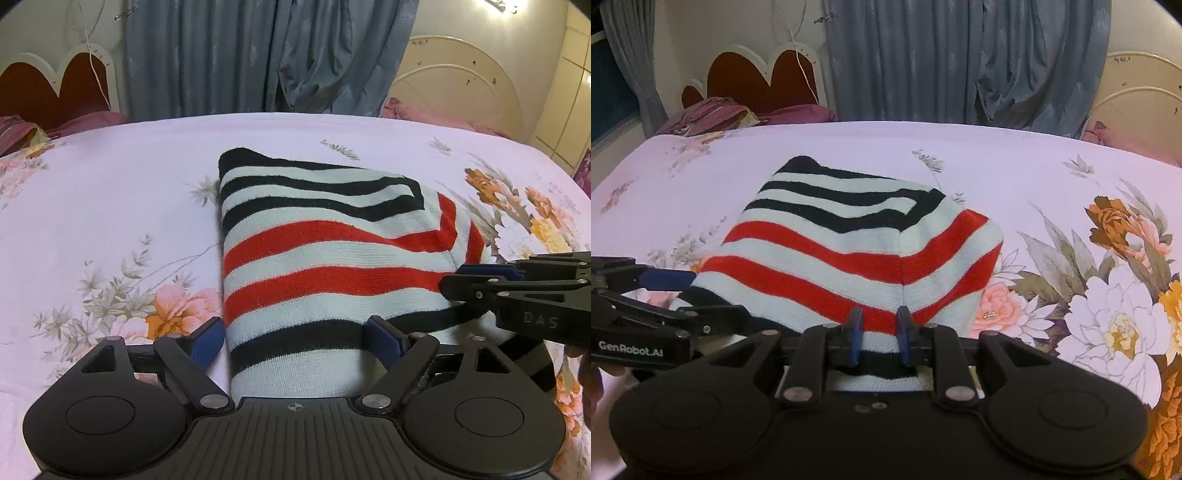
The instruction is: Fold small clothes
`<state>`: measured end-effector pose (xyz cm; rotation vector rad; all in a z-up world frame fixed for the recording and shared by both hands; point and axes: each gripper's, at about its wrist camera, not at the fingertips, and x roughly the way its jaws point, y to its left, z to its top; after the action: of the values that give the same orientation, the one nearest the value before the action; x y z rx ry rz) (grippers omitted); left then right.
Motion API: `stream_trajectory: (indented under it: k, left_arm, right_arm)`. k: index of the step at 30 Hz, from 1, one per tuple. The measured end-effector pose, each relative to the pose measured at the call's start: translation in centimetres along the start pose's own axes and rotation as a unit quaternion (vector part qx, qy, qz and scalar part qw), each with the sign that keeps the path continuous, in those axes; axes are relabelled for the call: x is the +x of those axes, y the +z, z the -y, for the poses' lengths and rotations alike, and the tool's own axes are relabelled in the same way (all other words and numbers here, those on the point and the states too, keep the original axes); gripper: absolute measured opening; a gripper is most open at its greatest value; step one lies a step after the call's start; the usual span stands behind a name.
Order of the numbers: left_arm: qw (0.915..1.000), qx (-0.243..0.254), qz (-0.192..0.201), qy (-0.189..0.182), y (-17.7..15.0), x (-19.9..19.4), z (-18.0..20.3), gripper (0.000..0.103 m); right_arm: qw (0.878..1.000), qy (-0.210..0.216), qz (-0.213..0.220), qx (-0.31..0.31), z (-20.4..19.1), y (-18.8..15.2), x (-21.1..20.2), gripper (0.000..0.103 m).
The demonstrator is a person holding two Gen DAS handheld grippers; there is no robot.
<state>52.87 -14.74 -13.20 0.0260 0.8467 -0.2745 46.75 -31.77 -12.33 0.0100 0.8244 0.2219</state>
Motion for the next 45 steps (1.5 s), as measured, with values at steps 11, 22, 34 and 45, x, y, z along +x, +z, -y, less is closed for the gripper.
stream_trajectory:
  k: [11, 22, 34, 45]
  left_arm:
    - [0.9995, 0.007, -0.009, 0.031, 0.0, -0.6, 0.7, 0.089]
    - [0.9974, -0.067, 0.005, -0.023, -0.1, -2.3, -2.1, 0.090]
    - [0.9853, -0.145, -0.040, -0.080, -1.0, 0.9, -4.0, 0.089]
    - [0.9856, -0.111, -0.059, -0.113, 1.1, 2.9, -2.8, 0.070]
  right_arm:
    - [0.999, 0.014, -0.021, -0.036, -1.1, -0.7, -0.8, 0.024]
    - [0.978, 0.090, 0.050, 0.179, 7.9, -2.1, -4.1, 0.055]
    - [0.942, 0.196, -0.042, 0.268, 10.1, -3.1, 1.4, 0.069]
    - [0.980, 0.121, -0.038, 0.153, 5.6, 0.0, 2.6, 0.039]
